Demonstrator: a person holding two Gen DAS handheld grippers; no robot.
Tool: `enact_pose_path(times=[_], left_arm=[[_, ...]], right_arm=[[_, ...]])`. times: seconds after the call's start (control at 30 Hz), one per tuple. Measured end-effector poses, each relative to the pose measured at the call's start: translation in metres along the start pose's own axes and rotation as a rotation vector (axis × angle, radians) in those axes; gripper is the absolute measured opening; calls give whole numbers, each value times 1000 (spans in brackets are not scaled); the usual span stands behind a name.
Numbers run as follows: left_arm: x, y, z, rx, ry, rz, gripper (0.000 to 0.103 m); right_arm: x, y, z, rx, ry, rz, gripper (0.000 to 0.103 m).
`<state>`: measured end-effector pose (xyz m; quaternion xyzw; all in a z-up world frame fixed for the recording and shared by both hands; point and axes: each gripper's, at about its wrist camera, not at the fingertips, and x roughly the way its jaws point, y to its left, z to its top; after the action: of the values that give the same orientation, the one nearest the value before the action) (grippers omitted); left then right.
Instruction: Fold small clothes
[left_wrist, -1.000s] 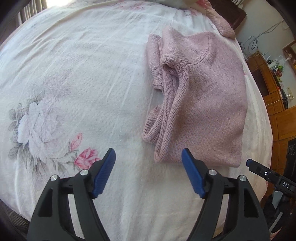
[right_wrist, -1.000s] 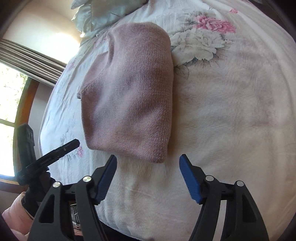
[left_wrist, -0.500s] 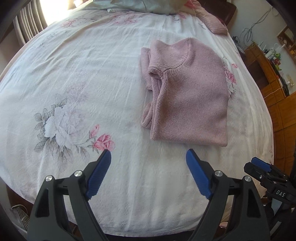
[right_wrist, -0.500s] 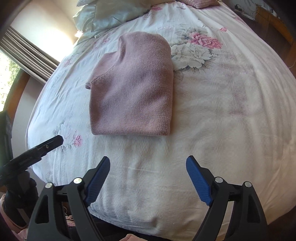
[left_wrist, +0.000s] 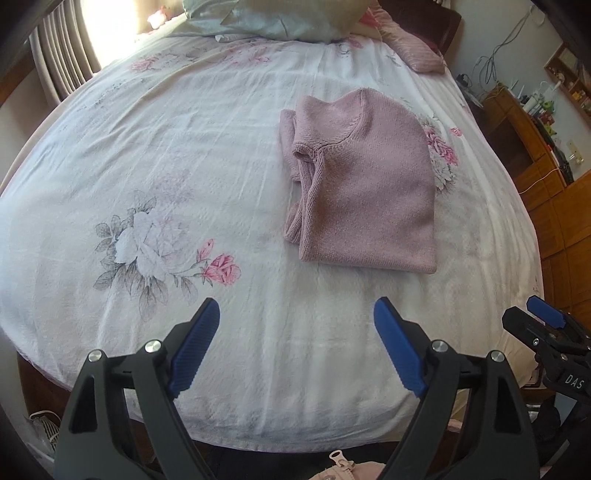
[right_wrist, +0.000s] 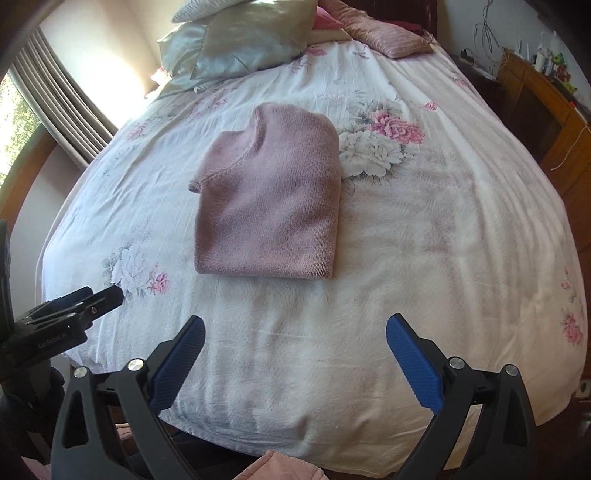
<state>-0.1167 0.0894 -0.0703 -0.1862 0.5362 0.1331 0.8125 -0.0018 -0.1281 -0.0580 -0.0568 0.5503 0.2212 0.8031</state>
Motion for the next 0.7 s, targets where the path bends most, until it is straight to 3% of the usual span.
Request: enact_pose_path(times=[0.17, 0.4, 0.7], left_arm=[[-18, -1, -5, 11, 2, 35, 87], [-49, -7, -11, 55, -59, 80, 88], [-73, -15, -10, 81, -110, 90, 88]], right_arm=[[-21, 5, 5, 0, -23, -43, 99], [-43, 9, 9, 2, -47, -184, 99], [-61, 20, 11, -40, -98, -240, 99]])
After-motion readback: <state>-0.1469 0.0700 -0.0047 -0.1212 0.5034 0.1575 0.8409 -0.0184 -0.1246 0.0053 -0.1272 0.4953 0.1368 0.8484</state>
